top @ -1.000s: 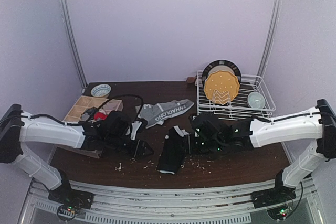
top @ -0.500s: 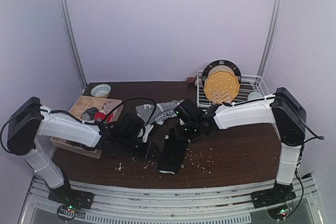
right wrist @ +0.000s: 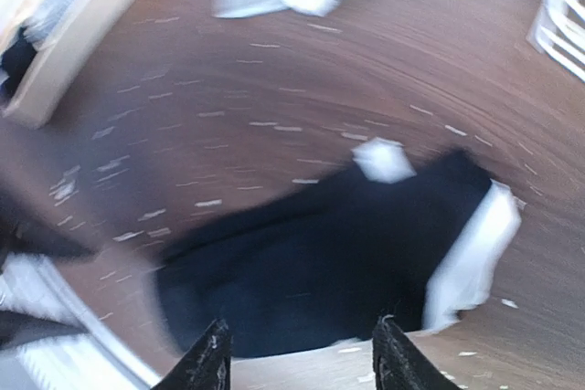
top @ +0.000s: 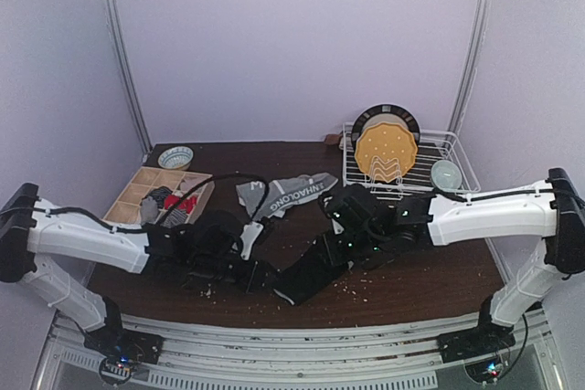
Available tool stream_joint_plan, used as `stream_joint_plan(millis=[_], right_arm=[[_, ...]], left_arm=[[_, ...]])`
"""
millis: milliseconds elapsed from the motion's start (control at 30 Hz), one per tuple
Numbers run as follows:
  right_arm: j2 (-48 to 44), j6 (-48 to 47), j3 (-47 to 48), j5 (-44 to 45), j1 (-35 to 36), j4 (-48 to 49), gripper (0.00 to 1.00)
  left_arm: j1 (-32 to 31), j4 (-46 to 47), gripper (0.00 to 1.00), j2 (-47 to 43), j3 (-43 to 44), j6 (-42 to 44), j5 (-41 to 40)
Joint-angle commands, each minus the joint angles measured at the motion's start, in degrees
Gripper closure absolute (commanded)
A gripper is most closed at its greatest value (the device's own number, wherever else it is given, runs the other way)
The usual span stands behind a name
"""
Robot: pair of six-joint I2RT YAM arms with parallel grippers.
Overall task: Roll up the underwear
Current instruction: Rotate the underwear at the center of the board, then pick up the underwear from the center of the board.
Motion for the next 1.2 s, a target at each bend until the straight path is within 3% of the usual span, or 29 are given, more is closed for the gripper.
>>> stream_joint_plan(millis=[0,167,433,767,967,1167], right_arm=[[3.52,-6.43,6.56,2.54,7.33,-3.84,0.49],[15.28,-10.08,17.85,4.62,12.67,-14.36,0.43],[23.91,-12.09,25.48,5.62,14.19,-18.75,0.24],[31.74,-12.71,29.56,6.85,13.54,-22.34,0.23],[34.04,-11.62,28.88,4.17,12.43,-22.42,0.39],[34.38,-9.97,26.47,1.82,12.04,-22.91,0.85]], left_arm=[[0.2,-1.33,0.54,-8.35,-5.49,-2.59,-8.94],[0.2,-5.61,0.52,-15.47,-9.68,-4.3,-13.05],[0.45,-6.88,0.49,-19.01,-13.72,-6.69,-15.15],[0.42,-6.15,0.49,-19.11,-15.08,-7.34,-15.41],[0.41,-6.16,0.49,-19.31,-15.82,-7.88,-15.59],[0.44,-6.07,0.49,-20.0,-16.05,-8.14,-16.02]])
